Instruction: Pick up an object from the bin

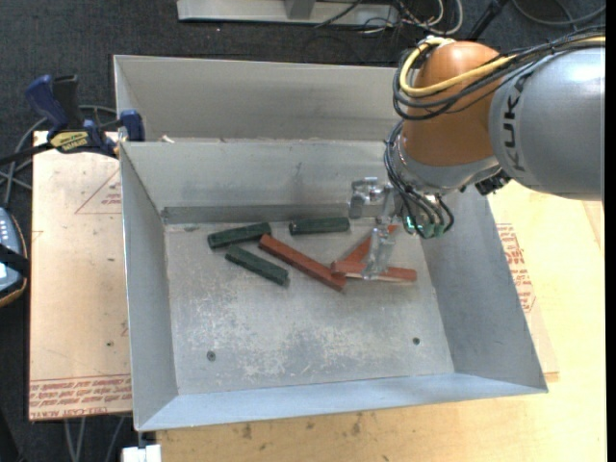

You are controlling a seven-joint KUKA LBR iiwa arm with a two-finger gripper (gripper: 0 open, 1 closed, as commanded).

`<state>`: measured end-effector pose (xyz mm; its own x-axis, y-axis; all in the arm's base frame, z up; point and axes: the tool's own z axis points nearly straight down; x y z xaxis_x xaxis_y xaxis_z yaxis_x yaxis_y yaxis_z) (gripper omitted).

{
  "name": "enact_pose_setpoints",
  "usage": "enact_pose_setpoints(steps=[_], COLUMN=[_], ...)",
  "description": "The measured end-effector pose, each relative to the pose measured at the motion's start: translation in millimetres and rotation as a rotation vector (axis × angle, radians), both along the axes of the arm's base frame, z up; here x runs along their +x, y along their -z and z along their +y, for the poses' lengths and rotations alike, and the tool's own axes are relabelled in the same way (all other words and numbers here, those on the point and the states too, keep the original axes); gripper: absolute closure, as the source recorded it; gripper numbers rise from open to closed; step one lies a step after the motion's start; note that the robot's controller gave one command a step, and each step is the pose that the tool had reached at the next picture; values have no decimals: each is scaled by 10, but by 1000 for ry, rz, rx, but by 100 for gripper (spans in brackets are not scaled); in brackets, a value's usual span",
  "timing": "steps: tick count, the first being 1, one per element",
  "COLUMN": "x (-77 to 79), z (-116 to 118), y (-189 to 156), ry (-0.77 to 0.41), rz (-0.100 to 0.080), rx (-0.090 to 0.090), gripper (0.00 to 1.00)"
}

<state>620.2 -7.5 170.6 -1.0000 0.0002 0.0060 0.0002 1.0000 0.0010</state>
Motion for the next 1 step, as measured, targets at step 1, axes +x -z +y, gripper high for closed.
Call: enact_pose_setpoints(steps=[1], x=[173], z=[-58], y=[-553], ry=[-154], rz=[-14], rx=[-1], gripper=[0])
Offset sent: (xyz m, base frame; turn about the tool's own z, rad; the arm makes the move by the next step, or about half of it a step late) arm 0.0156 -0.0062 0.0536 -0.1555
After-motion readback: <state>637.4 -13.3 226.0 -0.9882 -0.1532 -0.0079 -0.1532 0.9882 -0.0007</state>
